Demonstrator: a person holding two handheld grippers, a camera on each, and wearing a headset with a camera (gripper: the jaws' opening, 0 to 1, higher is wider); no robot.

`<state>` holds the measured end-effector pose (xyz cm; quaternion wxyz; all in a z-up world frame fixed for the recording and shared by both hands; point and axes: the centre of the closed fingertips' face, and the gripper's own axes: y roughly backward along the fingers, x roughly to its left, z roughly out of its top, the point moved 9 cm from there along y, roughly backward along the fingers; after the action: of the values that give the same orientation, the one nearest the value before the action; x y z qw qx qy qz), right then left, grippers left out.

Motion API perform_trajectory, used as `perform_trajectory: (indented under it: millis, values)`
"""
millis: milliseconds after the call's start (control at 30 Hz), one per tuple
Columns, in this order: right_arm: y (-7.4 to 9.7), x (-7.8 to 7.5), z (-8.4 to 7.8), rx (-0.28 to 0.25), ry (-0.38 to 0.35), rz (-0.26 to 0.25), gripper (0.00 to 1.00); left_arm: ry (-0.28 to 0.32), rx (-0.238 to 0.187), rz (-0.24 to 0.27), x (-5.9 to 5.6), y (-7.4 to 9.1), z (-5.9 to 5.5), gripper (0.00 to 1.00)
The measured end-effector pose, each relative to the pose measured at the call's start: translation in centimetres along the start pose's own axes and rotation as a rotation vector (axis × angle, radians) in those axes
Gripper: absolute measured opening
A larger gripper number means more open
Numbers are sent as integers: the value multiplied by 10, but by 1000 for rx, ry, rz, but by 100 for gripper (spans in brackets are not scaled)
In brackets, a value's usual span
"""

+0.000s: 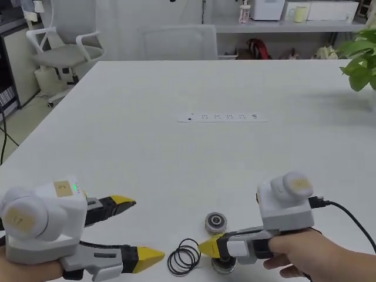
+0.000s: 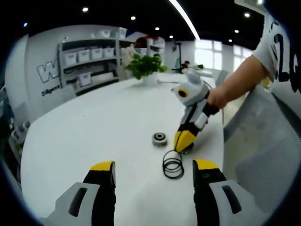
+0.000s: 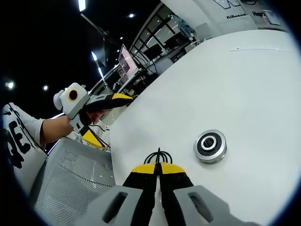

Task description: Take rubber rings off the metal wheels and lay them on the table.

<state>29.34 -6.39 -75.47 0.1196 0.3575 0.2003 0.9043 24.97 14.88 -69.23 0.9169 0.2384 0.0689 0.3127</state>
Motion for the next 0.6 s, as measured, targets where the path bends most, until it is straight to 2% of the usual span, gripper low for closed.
perform_trajectory:
  millis: [333, 600]
  values:
    - [1, 2, 0, 18, 61, -28, 4, 0, 10, -9, -2, -1, -1, 67]
    - [3, 2, 3, 15, 95, -45, 13, 1, 15, -13, -3, 0, -2, 67]
